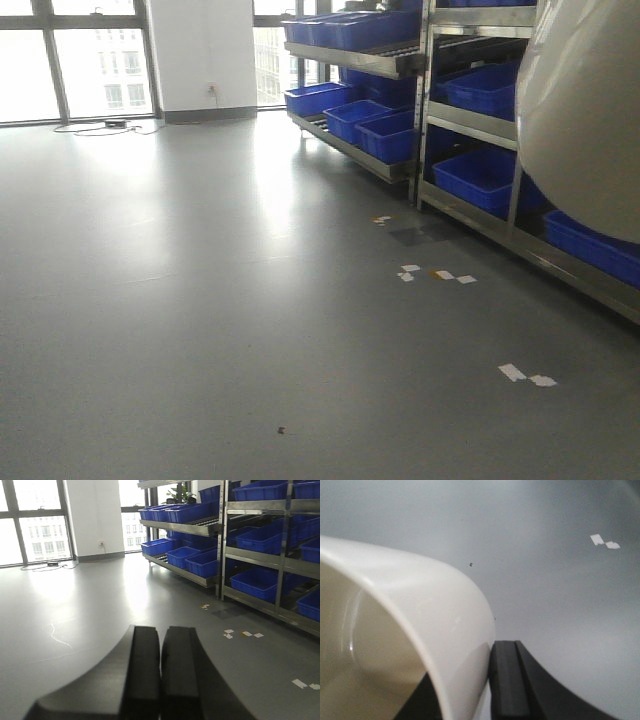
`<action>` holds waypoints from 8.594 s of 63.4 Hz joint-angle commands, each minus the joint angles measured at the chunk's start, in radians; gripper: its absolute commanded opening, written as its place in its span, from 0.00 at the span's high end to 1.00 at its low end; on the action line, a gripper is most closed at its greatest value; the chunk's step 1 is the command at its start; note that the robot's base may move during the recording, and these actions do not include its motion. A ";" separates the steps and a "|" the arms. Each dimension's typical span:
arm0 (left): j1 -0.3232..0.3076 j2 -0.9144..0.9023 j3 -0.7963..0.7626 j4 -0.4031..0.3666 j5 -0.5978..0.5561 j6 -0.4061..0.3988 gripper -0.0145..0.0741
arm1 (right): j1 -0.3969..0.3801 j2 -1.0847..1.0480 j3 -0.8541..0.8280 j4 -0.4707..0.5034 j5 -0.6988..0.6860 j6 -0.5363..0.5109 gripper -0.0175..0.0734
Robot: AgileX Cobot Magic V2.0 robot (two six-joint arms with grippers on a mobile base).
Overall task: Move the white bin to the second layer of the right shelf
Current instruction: 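Drive the base along the shelves toward the windows, then turn the base toward the rack of blue bins, then drive the base up to the blue-bin rack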
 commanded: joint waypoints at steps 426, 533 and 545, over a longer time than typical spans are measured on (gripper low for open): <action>-0.003 -0.017 0.033 -0.008 -0.090 -0.007 0.74 | -0.006 -0.002 -0.031 0.007 -0.086 -0.003 0.75; -0.003 -0.017 0.033 -0.008 -0.090 -0.007 0.74 | -0.006 -0.002 -0.031 0.007 -0.086 -0.003 0.75; -0.003 -0.017 0.033 -0.008 -0.090 -0.007 0.74 | -0.006 -0.002 -0.031 0.007 -0.086 -0.003 0.75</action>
